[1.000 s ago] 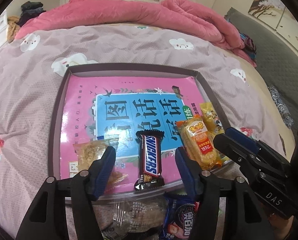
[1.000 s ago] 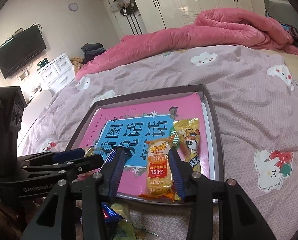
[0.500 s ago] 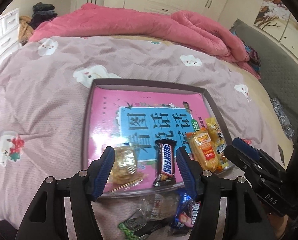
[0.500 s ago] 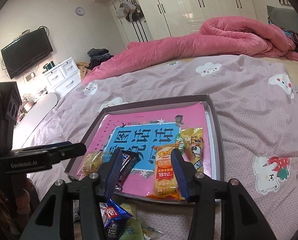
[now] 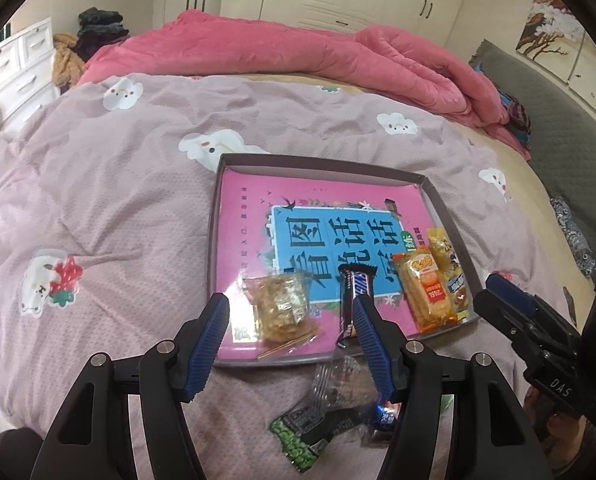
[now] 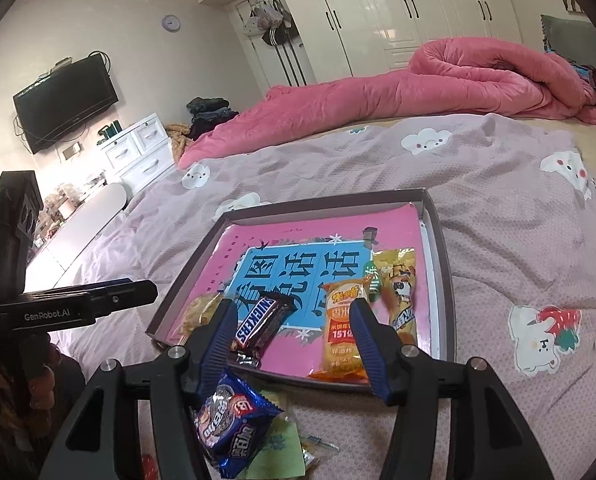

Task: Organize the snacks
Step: 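Move both open tools back over the snack pile beside the tray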

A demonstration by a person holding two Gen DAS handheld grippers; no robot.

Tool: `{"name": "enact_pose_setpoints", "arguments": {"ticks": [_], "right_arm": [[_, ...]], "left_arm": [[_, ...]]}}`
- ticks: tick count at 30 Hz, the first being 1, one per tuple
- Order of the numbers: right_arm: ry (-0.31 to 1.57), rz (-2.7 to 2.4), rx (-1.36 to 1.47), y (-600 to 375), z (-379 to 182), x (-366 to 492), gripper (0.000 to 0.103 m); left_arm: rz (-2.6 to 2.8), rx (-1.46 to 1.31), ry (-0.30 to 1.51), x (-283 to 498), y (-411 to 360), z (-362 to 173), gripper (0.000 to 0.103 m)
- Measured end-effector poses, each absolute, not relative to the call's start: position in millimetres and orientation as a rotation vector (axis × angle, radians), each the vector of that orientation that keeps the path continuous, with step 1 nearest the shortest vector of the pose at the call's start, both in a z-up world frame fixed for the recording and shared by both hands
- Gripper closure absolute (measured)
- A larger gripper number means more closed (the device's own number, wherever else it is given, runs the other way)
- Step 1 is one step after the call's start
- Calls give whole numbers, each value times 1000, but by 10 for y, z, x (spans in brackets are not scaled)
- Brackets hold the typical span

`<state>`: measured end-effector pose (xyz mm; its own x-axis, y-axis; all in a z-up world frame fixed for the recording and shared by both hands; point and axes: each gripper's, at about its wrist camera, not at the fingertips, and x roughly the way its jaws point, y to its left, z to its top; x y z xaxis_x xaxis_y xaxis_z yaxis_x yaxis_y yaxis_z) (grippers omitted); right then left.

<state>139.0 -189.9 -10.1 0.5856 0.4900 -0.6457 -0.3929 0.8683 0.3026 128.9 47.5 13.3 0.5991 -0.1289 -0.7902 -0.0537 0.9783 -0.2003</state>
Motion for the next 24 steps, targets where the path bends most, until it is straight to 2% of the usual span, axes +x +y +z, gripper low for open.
{"name": "enact_pose_setpoints", "arguments": {"ticks": [9,13,24], "right_arm": [[827,538,129,-1876,-146,1274,44],[830,543,108,-1841,-146,1216,43],[859,547,96,-1810,-191,1075,43]], "left_arm": [[-52,-194,945,1196,458,107,36],[-59,-205,959,1166,455,86,28],[-81,-211,990,1095,439,7,27]]}}
